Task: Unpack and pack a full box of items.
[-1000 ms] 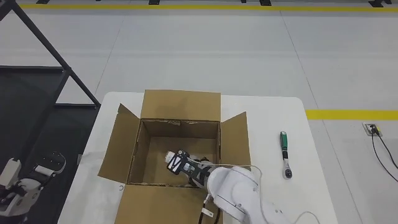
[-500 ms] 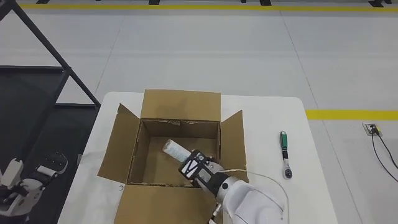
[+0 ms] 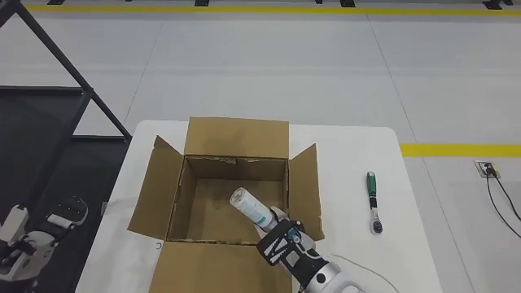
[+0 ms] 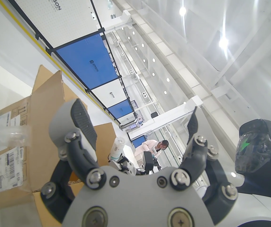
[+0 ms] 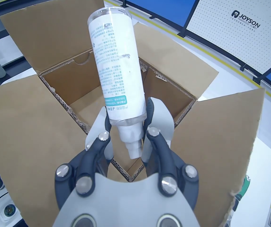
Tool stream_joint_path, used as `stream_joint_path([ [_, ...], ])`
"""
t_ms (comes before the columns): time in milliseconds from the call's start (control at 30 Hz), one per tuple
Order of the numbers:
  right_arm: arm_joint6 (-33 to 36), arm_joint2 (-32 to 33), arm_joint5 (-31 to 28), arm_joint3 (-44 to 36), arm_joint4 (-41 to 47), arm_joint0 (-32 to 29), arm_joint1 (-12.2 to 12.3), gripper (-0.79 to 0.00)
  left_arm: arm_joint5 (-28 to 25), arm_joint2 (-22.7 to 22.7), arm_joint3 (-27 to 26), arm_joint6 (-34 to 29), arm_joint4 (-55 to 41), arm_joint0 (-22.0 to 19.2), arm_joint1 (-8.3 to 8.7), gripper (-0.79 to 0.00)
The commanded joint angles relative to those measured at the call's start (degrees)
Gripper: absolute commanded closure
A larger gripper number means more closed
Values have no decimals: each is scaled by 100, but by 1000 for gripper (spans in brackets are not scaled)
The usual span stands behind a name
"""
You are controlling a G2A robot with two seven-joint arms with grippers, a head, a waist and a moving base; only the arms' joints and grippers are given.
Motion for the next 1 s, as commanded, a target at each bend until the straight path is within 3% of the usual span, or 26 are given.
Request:
stream_joint_path([
  [0, 0, 0, 0, 0, -1, 0, 0, 0, 16, -18, 8, -15, -1, -15, 0, -785],
  [167, -139, 4, 69, -8, 19, 26, -4, 0, 59, -31, 17, -33, 38, -50, 0, -785],
  [267, -381, 240, 122, -287, 577, -83, 0, 0, 99, -54, 56, -70, 35, -85, 5, -785],
  [433, -1042, 1194, 308, -908, 1626, -768, 60, 0, 188, -25, 92, -131, 65, -160, 13, -785],
  [567, -1822, 2060, 281, -908, 2467, -1318, 99, 0, 259, 51, 73, -180, 152, -234, 22, -785],
  [667, -1998, 2644, 250, -908, 3066, -1748, 124, 0, 315, 111, 48, -211, 221, -293, 30, -785],
  [800, -1310, 3207, 727, -908, 3795, -2026, 138, 0, 388, 195, 6, -237, 336, -359, 40, -785],
  [867, -335, 3355, 831, -800, 4087, -1943, 172, 0, 421, 234, -20, -239, 379, -387, 44, -785],
  [967, 1123, 3448, 1054, -292, 4158, -1318, 236, 0, 453, 273, -51, -236, 456, -414, 49, -785],
])
